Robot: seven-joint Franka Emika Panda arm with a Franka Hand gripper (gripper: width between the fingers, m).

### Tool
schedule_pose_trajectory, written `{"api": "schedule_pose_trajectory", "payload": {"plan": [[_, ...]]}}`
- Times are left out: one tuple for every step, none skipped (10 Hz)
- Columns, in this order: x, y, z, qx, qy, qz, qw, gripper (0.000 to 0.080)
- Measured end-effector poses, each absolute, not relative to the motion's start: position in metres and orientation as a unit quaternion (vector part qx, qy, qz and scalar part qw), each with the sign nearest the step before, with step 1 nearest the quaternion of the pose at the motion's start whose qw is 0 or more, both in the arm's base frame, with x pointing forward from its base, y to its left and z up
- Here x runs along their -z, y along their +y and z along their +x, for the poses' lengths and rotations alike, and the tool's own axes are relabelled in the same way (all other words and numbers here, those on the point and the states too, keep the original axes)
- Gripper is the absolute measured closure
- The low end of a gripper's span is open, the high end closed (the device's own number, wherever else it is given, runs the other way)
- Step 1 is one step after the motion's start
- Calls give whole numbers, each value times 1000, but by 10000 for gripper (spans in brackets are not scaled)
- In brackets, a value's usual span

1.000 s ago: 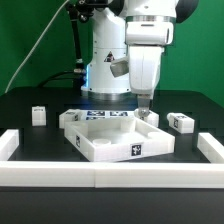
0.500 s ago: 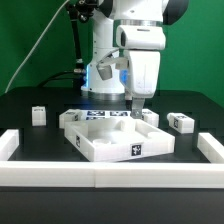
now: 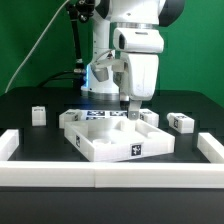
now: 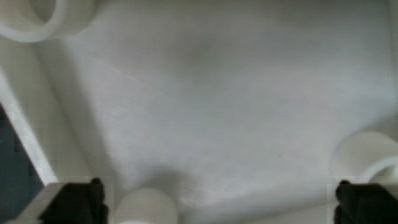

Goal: Assemble one leg

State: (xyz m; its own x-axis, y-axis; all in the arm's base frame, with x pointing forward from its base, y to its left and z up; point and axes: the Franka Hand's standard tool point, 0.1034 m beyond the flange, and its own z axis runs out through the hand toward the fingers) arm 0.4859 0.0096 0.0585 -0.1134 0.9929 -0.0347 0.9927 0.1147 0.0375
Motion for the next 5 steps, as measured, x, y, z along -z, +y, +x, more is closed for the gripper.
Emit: {"api": "schedule_pose_trajectory", "payload": {"plan": [[-58, 9, 486, -2, 747, 664, 25, 150], [-57, 3, 484, 0, 755, 655, 24, 150], [-54, 0, 473, 3, 753, 658, 20, 150], [-51, -3, 459, 1, 759, 650, 18, 150], [-45, -8, 444, -3, 770, 637, 16, 150]]}}
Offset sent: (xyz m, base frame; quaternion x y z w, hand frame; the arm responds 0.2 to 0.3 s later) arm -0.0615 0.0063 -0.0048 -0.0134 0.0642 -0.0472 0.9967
